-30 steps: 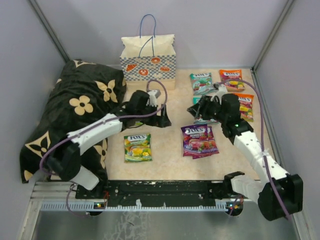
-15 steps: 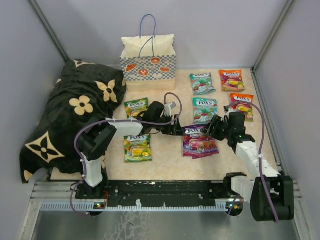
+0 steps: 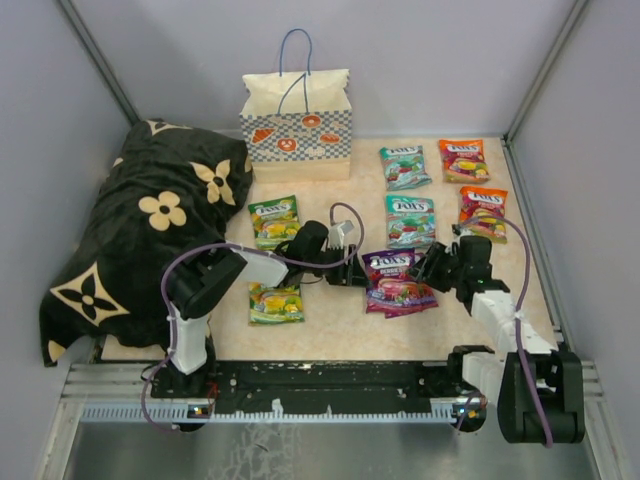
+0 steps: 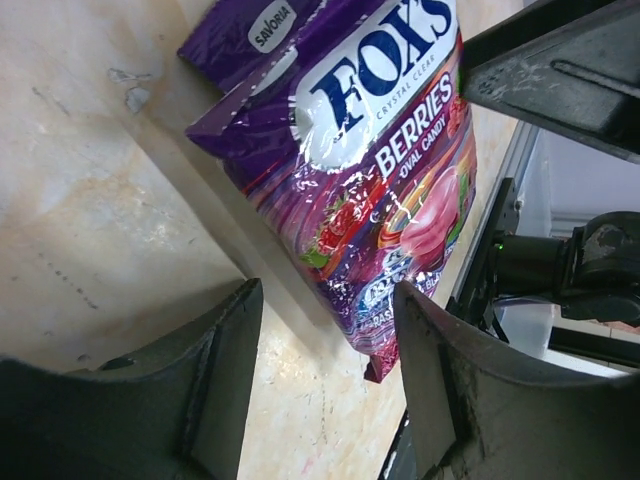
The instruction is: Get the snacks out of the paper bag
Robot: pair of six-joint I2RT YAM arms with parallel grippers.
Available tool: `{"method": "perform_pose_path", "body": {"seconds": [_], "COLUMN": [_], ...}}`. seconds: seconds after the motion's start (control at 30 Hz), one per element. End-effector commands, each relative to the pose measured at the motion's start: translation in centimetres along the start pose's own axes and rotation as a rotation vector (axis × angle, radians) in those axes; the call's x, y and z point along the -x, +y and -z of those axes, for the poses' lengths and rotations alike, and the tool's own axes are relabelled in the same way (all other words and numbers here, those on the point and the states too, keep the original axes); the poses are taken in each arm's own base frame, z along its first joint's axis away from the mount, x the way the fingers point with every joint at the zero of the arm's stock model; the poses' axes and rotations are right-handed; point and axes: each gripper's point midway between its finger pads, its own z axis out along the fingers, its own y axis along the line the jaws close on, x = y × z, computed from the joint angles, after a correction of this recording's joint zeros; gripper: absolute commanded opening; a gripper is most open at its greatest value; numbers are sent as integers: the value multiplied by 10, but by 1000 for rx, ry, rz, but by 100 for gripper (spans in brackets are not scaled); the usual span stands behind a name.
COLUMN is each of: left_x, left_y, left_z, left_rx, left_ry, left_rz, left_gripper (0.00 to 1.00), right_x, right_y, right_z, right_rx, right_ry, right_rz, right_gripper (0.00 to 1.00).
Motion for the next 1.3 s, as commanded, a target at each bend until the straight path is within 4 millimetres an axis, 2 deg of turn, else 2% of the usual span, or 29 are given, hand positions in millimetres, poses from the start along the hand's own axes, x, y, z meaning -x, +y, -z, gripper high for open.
{"method": "perform_pose_path", "body": {"seconds": [0.0,0.17,0.37,0.73,0.9,1.03,1.1,1.17,1.27], "left_x": [-6,-2,-2,-2,3,16,22,29,49], "left_y": [-13,-18,-20,-23,-24,-29,-33,-37,-44], "left_z": [-6,-8,-12,-14,-10,1,6,13,27], "left_rx": [-78,-83,-92,-90,-62,-13,12,38,99], "left_ry": [0,-12,-2,-5,-21,-46,-54,-70,-120], "left_rz": [13,4,8,7,-9,-48,-73,-100,-165], "left_gripper": [61,57,48,41,28,26,16,3,0], "right_x": [11,5,1,0,4,15,23,30,42], "right_y": [9,10,10,11,14,21,28,39,62], "right_z": [0,-1,-4,-4,-2,10,17,25,31], "right_rx": [49,75,93,101,109,105,110,141,186], "right_ry": [-53,-45,-43,-41,-50,-87,-109,-124,-141], "right_rz": [8,1,-4,0,14,45,61,68,85], "right_gripper": [44,40,36,27,17,8,0,0,0]}}
